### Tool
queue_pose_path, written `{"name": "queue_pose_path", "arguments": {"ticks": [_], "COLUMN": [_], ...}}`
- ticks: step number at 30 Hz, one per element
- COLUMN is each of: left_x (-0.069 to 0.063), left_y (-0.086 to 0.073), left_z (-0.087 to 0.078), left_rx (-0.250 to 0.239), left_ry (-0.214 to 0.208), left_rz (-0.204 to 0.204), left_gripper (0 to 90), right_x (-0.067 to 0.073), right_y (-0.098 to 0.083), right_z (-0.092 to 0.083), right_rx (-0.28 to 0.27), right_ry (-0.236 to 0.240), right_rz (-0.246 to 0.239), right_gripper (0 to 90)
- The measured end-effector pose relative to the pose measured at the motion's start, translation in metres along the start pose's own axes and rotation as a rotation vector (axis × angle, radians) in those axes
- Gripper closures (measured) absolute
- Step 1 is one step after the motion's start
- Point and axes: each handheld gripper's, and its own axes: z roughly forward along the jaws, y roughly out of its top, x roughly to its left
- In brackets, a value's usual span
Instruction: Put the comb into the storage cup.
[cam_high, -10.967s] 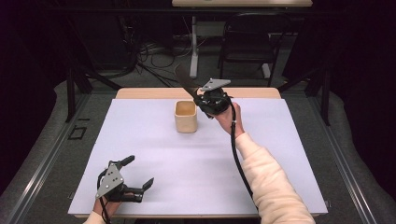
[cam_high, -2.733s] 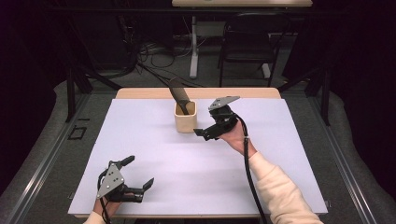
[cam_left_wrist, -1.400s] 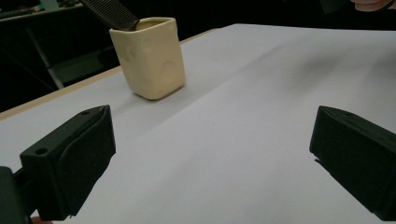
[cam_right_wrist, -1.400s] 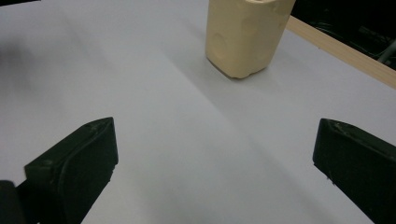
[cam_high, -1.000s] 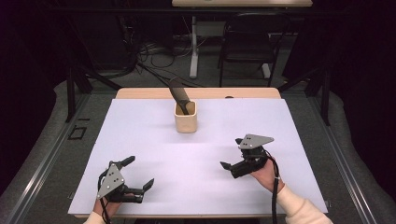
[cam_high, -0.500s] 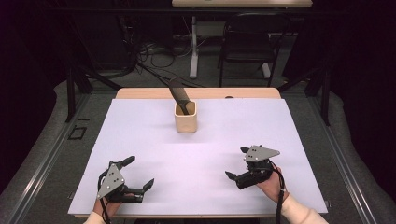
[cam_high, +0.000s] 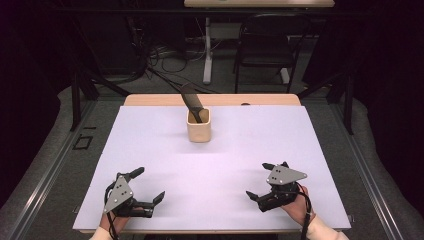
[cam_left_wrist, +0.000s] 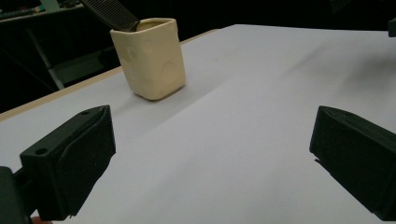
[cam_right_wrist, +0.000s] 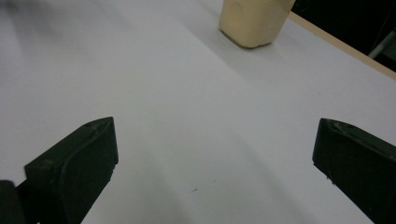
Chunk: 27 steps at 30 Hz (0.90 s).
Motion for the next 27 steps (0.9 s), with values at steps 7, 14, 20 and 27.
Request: {"name": "queue_pose_path", "arguments": {"ticks": [7, 14, 20, 27], "left_x": [0.0, 0.0, 0.0, 0.001], "left_y": [0.0, 0.0, 0.0, 0.0], "left_z": [0.0, 0.001, 0.001, 0.0], "left_rx": [0.001, 0.001, 0.003, -0.002], "left_ry": [0.0, 0.0, -0.001, 0.002], "left_rz": [-0.001, -0.003, -0.002, -0.007], "left_gripper": [0.2, 0.2, 0.2, 0.2], "right_x": [0.003, 0.008, 0.012, 0.01], "right_y": [-0.006, -0.012, -0.016, -0.017], "right_z": [-0.008, -0.013, -0.019, -0.023], "right_rx": [-0.01, -0.009, -0.016, -0.037], "right_ry": [-0.005, -0.012, -0.018, -0.01], "right_rz": [0.006, 0.012, 0.014, 0.032], "right_gripper": [0.0, 0.0, 0.0, 0.0]}}
